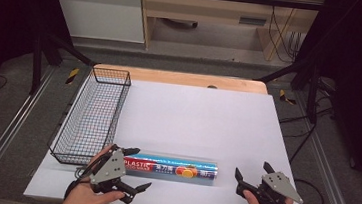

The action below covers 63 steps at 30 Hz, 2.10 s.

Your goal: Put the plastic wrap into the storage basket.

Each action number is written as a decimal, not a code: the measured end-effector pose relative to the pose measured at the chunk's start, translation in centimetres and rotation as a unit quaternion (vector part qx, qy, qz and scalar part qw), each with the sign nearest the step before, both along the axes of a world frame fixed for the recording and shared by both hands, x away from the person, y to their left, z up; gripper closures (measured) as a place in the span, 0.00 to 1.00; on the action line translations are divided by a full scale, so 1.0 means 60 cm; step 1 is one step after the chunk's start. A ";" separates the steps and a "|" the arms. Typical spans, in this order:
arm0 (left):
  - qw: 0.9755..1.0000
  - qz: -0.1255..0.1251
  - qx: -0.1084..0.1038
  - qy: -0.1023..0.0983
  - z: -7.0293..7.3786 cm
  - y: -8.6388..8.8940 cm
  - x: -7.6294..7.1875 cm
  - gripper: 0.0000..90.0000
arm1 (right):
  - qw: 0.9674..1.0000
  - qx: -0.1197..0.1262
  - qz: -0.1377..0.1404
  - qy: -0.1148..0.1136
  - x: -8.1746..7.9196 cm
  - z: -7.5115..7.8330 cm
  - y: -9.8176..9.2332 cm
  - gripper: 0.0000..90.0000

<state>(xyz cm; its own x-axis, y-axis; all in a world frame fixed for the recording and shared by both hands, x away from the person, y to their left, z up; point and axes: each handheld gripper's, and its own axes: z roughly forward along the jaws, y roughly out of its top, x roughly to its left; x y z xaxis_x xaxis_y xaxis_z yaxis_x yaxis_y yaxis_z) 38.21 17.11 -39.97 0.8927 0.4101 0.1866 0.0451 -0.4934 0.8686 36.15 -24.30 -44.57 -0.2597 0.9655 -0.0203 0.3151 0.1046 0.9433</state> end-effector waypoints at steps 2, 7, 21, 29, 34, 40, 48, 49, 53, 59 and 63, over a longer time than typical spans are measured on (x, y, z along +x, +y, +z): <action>1.000 -0.013 0.027 -0.005 0.016 -0.014 0.010 0.04 | 1.000 0.004 0.003 0.000 0.000 0.000 -0.001 0.09; 0.996 -0.034 0.084 -0.014 0.045 -0.048 0.041 0.03 | 1.000 0.004 0.008 -0.001 -0.001 0.001 0.001 0.08; 0.977 -0.080 0.198 0.009 -0.004 -0.100 0.098 0.05 | 1.000 0.012 0.013 -0.001 0.001 0.001 -0.002 0.09; 0.972 -0.082 0.215 0.037 -0.020 -0.102 0.115 0.06 | 1.000 0.016 0.017 0.003 0.003 -0.001 -0.002 0.09; 0.970 -0.082 0.226 0.042 -0.027 -0.103 0.119 0.07 | 1.000 0.017 0.018 0.006 0.003 -0.002 -0.002 0.09; 0.967 -0.084 0.236 0.054 -0.037 -0.105 0.126 0.08 | 1.000 0.015 0.024 0.007 0.003 -0.001 0.001 0.09; 0.959 -0.090 0.260 0.074 -0.051 -0.105 0.132 0.12 | 0.999 0.013 0.030 0.008 0.004 -0.002 0.001 0.09; 0.957 -0.091 0.264 0.076 -0.053 -0.105 0.133 0.13 | 0.999 0.014 0.030 0.009 0.005 -0.002 0.001 0.09; 0.953 -0.096 0.273 0.085 -0.063 -0.104 0.132 0.17 | 0.999 0.013 0.031 0.010 0.004 -0.002 0.002 0.09; 0.951 -0.099 0.278 0.087 -0.068 -0.104 0.135 0.21 | 0.999 0.013 0.032 0.011 0.005 -0.003 0.003 0.09; 0.950 -0.101 0.282 0.085 -0.069 -0.103 0.137 0.23 | 0.999 0.013 0.034 0.012 0.005 -0.003 0.004 0.09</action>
<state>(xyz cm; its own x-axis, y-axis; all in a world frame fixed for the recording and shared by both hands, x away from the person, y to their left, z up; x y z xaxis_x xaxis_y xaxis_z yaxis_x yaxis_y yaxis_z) 46.42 10.91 -44.13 0.9795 0.1046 0.1719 0.0161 -0.8922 0.4513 36.43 -24.07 -44.73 -0.3254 0.9455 0.0111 0.3301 0.1026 0.9384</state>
